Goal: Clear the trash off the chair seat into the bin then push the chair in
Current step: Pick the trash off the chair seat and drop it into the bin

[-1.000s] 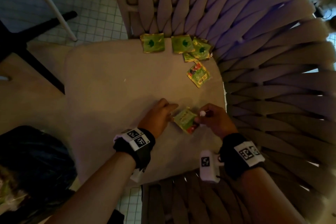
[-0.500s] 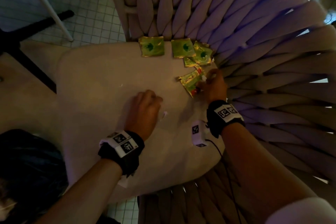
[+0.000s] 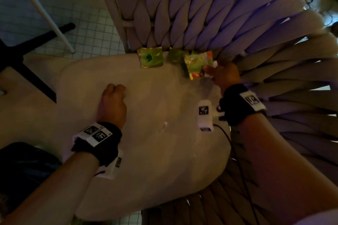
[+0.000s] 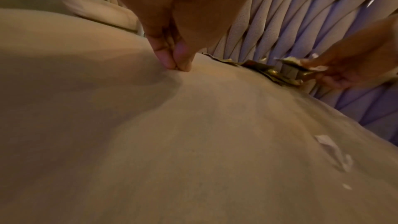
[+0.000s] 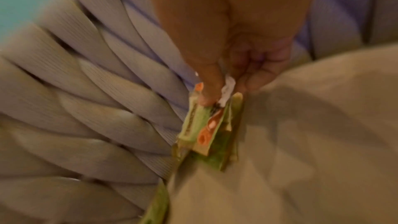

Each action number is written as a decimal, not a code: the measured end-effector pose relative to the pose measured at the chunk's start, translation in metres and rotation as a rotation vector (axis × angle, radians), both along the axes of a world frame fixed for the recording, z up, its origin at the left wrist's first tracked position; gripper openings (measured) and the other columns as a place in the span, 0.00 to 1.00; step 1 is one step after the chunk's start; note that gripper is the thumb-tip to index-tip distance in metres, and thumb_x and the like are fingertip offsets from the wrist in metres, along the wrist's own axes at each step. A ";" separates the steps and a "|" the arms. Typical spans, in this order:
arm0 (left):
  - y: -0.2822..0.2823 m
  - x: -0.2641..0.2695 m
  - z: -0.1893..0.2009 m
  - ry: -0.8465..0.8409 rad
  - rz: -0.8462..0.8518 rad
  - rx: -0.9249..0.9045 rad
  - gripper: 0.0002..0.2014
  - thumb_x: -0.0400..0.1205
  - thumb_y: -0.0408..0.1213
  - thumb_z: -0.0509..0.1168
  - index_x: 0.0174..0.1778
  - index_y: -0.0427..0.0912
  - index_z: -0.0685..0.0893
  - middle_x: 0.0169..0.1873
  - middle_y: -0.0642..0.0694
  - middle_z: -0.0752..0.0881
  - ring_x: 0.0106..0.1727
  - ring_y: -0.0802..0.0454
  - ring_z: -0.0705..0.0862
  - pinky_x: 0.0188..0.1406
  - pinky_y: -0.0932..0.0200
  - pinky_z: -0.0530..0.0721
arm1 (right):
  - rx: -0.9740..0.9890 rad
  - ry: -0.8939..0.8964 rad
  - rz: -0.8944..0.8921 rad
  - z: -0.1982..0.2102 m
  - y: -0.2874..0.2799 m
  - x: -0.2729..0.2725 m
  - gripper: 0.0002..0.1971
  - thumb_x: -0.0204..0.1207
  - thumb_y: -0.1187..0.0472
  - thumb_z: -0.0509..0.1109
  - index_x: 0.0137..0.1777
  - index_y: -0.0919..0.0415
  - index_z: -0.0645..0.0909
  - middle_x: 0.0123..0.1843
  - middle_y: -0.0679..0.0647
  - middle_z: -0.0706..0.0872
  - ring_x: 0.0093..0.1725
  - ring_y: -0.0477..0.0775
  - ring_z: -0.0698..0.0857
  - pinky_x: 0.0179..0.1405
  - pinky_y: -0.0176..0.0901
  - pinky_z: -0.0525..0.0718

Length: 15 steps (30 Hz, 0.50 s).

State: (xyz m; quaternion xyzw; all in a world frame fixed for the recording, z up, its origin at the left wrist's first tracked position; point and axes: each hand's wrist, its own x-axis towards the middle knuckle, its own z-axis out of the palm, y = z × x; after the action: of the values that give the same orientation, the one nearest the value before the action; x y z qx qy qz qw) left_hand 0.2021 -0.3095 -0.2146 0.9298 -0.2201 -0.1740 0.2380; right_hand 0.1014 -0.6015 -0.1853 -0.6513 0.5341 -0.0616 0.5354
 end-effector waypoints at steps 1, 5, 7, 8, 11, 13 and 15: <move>0.000 0.001 -0.002 -0.005 -0.005 0.000 0.19 0.73 0.13 0.54 0.55 0.27 0.82 0.51 0.26 0.79 0.52 0.29 0.81 0.52 0.41 0.81 | -0.018 0.046 -0.008 -0.008 -0.002 0.007 0.06 0.67 0.64 0.79 0.38 0.60 0.83 0.37 0.53 0.84 0.32 0.41 0.83 0.37 0.39 0.84; 0.005 0.001 -0.004 -0.027 -0.029 -0.031 0.12 0.76 0.17 0.58 0.49 0.27 0.83 0.47 0.26 0.79 0.45 0.29 0.82 0.47 0.40 0.84 | -0.168 0.290 0.054 -0.028 0.009 0.025 0.24 0.68 0.57 0.78 0.63 0.64 0.82 0.61 0.61 0.88 0.58 0.57 0.85 0.53 0.48 0.81; 0.006 0.002 -0.003 -0.030 -0.034 -0.044 0.10 0.78 0.20 0.58 0.49 0.27 0.84 0.46 0.26 0.79 0.44 0.29 0.83 0.46 0.41 0.83 | -0.230 0.307 0.026 -0.034 0.014 0.025 0.24 0.70 0.57 0.76 0.66 0.60 0.80 0.64 0.61 0.86 0.64 0.62 0.84 0.55 0.47 0.80; 0.006 0.003 -0.003 -0.027 -0.036 -0.044 0.10 0.79 0.21 0.58 0.49 0.27 0.84 0.47 0.26 0.80 0.45 0.30 0.83 0.47 0.42 0.82 | -0.266 0.292 0.002 -0.033 0.016 0.024 0.23 0.70 0.58 0.75 0.66 0.58 0.79 0.64 0.60 0.86 0.64 0.62 0.83 0.55 0.46 0.80; 0.007 0.004 -0.003 -0.017 -0.038 -0.042 0.09 0.79 0.21 0.58 0.48 0.27 0.83 0.47 0.26 0.80 0.47 0.31 0.83 0.48 0.44 0.81 | -0.283 0.230 -0.052 -0.030 0.016 0.011 0.21 0.70 0.59 0.75 0.63 0.61 0.81 0.60 0.63 0.88 0.60 0.62 0.85 0.51 0.46 0.80; 0.011 0.003 -0.003 0.001 -0.038 -0.031 0.09 0.79 0.21 0.59 0.48 0.28 0.83 0.47 0.27 0.80 0.47 0.31 0.83 0.47 0.44 0.81 | -0.224 0.224 -0.047 -0.027 0.016 -0.003 0.17 0.69 0.61 0.75 0.58 0.65 0.84 0.54 0.65 0.89 0.55 0.62 0.87 0.51 0.52 0.83; 0.019 -0.001 -0.002 0.026 -0.047 -0.025 0.10 0.77 0.20 0.59 0.48 0.28 0.84 0.47 0.27 0.81 0.48 0.30 0.83 0.47 0.43 0.82 | -0.095 0.114 -0.052 -0.018 0.021 -0.022 0.07 0.70 0.66 0.75 0.48 0.64 0.86 0.40 0.58 0.90 0.39 0.52 0.87 0.41 0.50 0.85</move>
State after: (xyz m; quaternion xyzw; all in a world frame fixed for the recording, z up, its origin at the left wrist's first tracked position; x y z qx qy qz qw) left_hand 0.2012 -0.2909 -0.2168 0.9190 -0.2410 -0.1890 0.2483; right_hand 0.0789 -0.5807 -0.2034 -0.6642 0.5770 -0.0637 0.4710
